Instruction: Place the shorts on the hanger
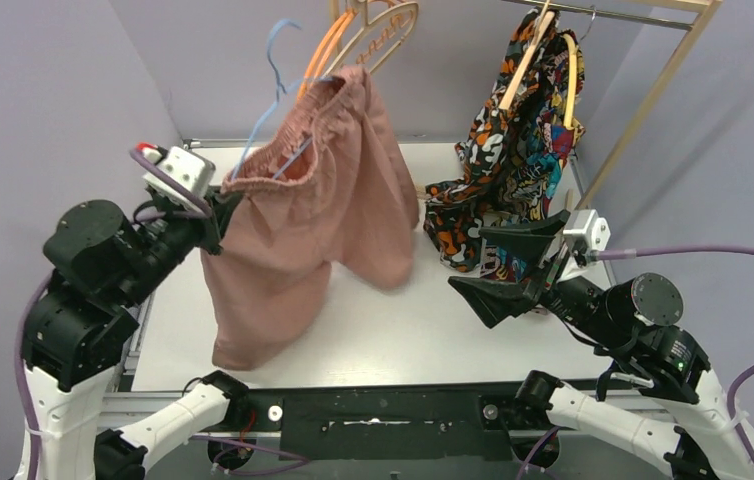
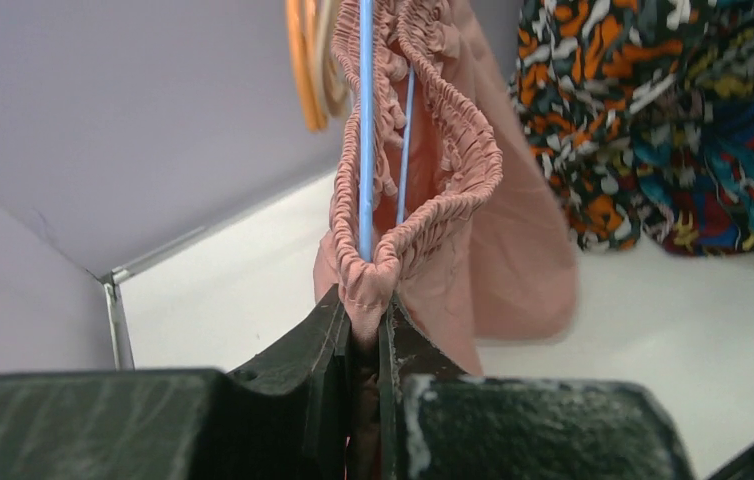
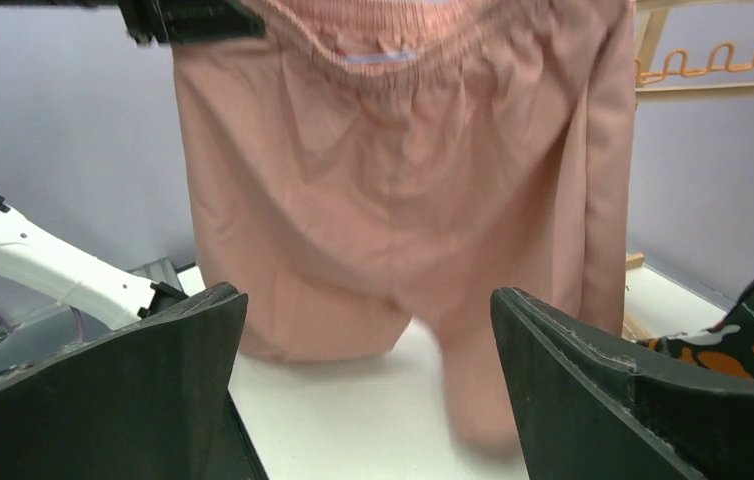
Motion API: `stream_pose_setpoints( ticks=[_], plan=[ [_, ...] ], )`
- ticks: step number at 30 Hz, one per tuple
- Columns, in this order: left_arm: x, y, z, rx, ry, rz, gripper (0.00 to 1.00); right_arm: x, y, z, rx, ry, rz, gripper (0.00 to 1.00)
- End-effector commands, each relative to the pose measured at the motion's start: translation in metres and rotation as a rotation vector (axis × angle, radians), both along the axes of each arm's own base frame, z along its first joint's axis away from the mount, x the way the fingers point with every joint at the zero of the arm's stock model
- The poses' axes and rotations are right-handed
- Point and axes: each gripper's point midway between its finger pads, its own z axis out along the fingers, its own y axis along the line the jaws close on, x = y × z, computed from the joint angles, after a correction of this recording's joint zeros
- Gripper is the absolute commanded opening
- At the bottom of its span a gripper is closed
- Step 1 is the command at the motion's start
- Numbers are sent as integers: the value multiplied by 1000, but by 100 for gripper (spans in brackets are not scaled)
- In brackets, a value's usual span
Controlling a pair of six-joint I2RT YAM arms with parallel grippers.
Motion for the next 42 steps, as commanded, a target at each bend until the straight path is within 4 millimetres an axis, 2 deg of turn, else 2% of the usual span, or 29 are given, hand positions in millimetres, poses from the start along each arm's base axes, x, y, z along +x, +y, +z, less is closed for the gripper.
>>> stream_pose_setpoints(
  ticks=[1,3,5,8,13,21,26,29,32,36,42],
  plan=[
    [-22,23,103,-211,-234,70,0,-5,-17,27,79,-29,-38,98],
    [-32,23,119,-257,-256,47,0,-6,-21,29,88,-33,-44,97],
    [-37,19,126,-287,-253,15,0,-6,-24,30,96,-34,-50,98],
    [-39,10,123,-294,-225,-31,0,-5,-26,30,101,-34,-63,98],
    [-30,-10,113,-272,-181,-99,0,-4,-26,32,111,-37,-65,98],
    [22,-32,80,-229,-99,-67,0,-5,-29,38,110,-35,-74,98],
    [64,-48,70,-200,-104,-39,0,-5,-29,34,121,-25,-74,98],
    [89,-56,68,-214,-164,-18,0,-5,-28,32,121,-21,-73,98],
    [103,-67,78,-263,-248,-41,0,-5,-27,30,117,-16,-71,97],
    [120,-87,83,-308,-263,-90,0,-7,-28,32,123,-11,-64,98],
    [133,-125,80,-300,-303,-134,0,-10,-30,33,140,-4,-56,98]
  ],
)
